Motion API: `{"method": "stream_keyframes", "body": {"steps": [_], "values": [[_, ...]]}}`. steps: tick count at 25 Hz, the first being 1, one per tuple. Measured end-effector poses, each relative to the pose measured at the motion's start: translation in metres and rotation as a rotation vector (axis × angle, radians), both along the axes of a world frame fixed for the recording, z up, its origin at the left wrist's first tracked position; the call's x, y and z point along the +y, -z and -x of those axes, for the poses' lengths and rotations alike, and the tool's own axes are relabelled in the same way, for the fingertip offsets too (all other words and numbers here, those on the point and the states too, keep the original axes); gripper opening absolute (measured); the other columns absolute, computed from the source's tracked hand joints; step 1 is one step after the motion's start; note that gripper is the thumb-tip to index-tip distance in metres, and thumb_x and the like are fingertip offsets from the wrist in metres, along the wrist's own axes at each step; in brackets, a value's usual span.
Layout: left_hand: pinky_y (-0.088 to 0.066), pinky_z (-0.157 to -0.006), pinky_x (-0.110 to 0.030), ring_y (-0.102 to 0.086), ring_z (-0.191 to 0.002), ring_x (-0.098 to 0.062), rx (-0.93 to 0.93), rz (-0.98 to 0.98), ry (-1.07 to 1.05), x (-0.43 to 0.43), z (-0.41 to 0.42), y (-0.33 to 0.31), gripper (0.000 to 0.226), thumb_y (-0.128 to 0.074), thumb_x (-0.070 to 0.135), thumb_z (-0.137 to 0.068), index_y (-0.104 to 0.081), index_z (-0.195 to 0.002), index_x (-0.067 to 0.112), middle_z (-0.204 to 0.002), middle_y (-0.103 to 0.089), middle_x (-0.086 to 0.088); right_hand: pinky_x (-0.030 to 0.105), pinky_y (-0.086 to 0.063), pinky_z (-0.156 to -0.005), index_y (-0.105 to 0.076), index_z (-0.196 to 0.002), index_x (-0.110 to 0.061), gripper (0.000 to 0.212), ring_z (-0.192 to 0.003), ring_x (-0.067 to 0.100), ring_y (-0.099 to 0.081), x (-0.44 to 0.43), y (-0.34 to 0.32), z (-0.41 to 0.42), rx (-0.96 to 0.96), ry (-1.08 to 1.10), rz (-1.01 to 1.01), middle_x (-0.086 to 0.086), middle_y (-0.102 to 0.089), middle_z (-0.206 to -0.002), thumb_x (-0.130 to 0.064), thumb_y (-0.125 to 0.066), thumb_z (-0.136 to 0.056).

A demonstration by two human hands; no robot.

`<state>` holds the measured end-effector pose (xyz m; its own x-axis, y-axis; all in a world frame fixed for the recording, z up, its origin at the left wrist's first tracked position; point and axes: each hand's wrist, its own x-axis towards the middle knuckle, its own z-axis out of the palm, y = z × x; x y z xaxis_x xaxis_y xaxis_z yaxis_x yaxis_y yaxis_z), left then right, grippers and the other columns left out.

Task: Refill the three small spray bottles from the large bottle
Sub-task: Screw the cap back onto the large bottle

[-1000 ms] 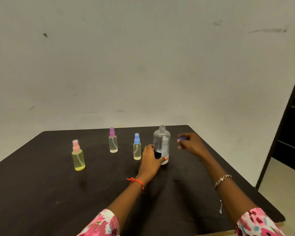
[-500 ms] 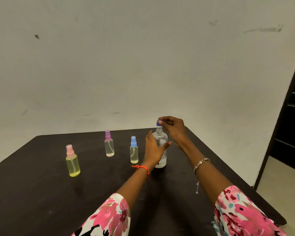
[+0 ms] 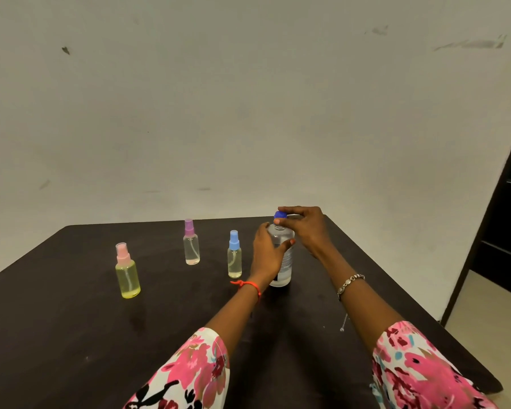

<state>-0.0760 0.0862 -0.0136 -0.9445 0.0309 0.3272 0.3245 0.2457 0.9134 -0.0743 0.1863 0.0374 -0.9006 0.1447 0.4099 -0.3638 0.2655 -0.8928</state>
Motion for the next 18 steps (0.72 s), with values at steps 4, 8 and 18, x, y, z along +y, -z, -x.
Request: {"method": "stream_keyframes", "body": {"steps": [4,8,18], "values": [[-0.041,-0.1,-0.029,-0.05,-0.122,-0.023,0.014,-0.025,0.006,-0.001,0.0,0.0,0.056,-0.069,0.017,-0.08,-0.042,-0.128,0.009,-0.13,-0.052,-0.011,0.008,-0.043,-0.055,-0.066,-0.084,0.0,0.029,-0.071,0.014,-0.059,-0.009,0.001,0.004,0.055,0.215,-0.131,0.009,-0.066,-0.083,-0.016,-0.081,-0.065],[-0.038,-0.105,-0.032,-0.047,-0.126,-0.023,0.007,-0.006,0.015,-0.001,0.0,-0.002,0.058,-0.067,0.014,-0.081,-0.04,-0.132,0.008,-0.134,-0.049,-0.012,0.014,-0.043,-0.056,-0.053,-0.076,-0.007,0.034,-0.069,0.018,-0.056,-0.012,0.004,0.006,0.098,0.253,-0.197,0.007,-0.058,-0.077,-0.02,-0.082,-0.065],[-0.042,-0.104,-0.041,-0.048,-0.122,-0.025,-0.021,0.04,0.039,-0.005,0.004,0.0,0.062,-0.07,0.022,-0.079,-0.038,-0.131,0.009,-0.131,-0.049,-0.012,0.009,-0.052,-0.065,-0.067,-0.102,0.001,0.031,-0.087,0.019,-0.063,0.008,-0.007,0.002,0.013,-0.05,-0.098,0.02,-0.068,-0.104,0.0,-0.073,-0.072]]}}
